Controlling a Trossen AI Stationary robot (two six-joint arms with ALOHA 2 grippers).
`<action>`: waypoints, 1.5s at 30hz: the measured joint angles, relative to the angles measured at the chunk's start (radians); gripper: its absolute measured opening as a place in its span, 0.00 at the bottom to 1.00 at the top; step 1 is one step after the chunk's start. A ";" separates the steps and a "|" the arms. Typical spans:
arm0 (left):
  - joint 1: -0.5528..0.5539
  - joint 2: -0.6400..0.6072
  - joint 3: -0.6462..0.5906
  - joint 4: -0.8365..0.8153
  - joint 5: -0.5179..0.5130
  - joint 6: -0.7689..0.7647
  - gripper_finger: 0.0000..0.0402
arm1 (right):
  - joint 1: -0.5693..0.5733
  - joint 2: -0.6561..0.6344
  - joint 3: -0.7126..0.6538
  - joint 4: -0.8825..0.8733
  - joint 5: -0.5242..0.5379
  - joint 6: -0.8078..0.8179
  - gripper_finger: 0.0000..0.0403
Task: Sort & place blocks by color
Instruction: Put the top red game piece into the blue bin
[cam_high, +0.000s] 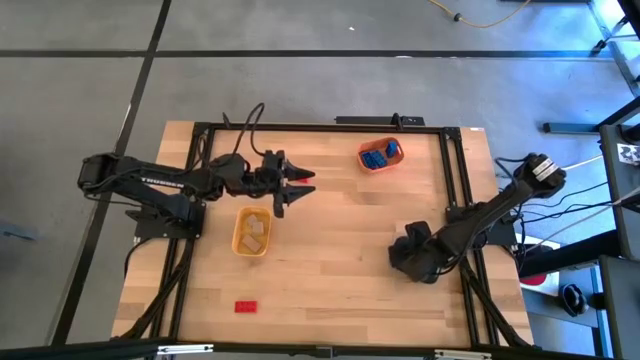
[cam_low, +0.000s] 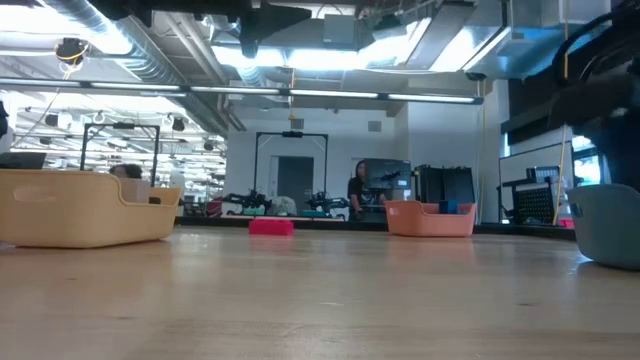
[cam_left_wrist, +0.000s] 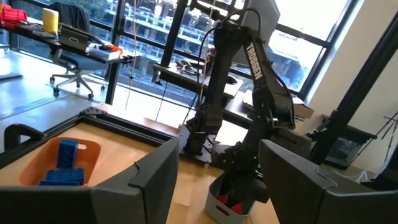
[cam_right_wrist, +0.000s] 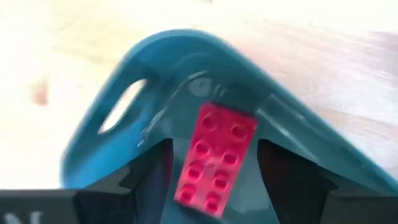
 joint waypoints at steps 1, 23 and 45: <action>0.004 -0.003 0.000 0.000 0.007 -0.002 0.53 | 0.002 -0.016 0.000 0.001 0.000 -0.015 0.58; 0.115 -0.084 0.000 -0.009 0.212 -0.055 0.53 | -0.062 -0.376 0.002 0.433 0.160 -0.700 0.59; 0.101 -0.188 -0.001 -0.132 0.185 -0.059 0.53 | -0.505 -0.382 0.002 0.947 0.018 -1.517 0.59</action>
